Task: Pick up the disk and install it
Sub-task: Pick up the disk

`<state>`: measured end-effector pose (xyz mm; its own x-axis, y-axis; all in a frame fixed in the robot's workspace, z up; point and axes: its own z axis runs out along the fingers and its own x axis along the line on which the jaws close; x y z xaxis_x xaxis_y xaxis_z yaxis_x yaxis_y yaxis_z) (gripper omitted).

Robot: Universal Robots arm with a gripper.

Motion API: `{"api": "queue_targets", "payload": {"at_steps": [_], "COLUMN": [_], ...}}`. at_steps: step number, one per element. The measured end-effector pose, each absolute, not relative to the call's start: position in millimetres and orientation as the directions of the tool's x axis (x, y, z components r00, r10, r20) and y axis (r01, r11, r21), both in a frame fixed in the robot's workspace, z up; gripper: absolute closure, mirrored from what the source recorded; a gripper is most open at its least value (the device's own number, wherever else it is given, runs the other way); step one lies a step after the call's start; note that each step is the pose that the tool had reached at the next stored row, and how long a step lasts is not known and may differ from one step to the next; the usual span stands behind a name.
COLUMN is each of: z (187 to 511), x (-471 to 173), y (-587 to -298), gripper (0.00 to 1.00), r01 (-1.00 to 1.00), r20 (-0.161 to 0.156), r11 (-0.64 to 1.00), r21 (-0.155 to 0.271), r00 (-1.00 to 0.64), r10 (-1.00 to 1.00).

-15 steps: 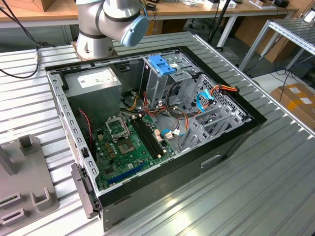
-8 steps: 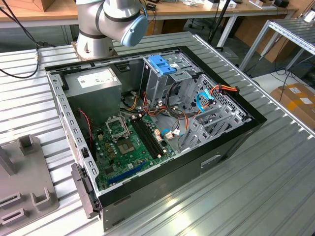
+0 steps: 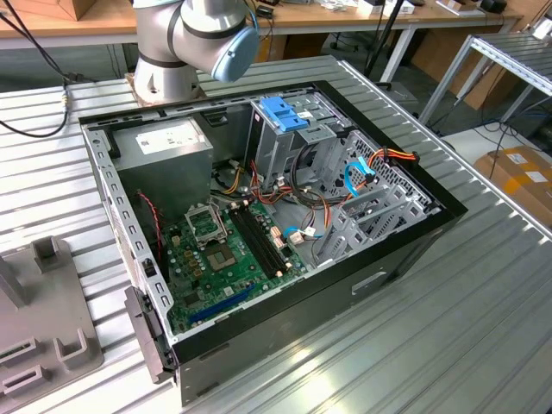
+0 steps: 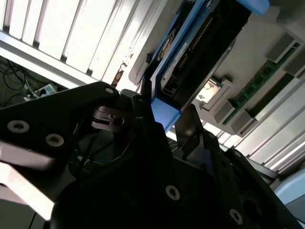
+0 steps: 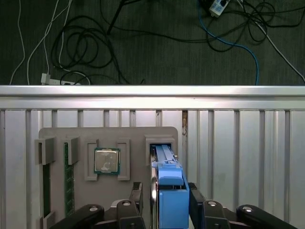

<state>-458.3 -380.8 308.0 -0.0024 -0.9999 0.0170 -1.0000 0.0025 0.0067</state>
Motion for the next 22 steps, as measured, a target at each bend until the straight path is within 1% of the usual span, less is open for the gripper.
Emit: {"api": "queue_targets", "payload": {"at_steps": [1,19,21,22], "z": [308.0,308.0,308.0,308.0], "x": [-458.3,-458.2,-458.2,-458.2], "y": [-380.9,-379.4,-379.3,-379.3], "gripper": [0.57,0.57,0.59,0.64], "r01": [-1.0,-1.0,-1.0,-1.0], "r20": [0.017,0.017,0.017,0.017], "r11": [0.002,0.002,0.002,0.002], "r21": [0.007,0.007,0.007,0.007], "r00": [-0.002,-0.002,-0.002,-0.002], "r10": [-1.0,-1.0,-1.0,-1.0]}}
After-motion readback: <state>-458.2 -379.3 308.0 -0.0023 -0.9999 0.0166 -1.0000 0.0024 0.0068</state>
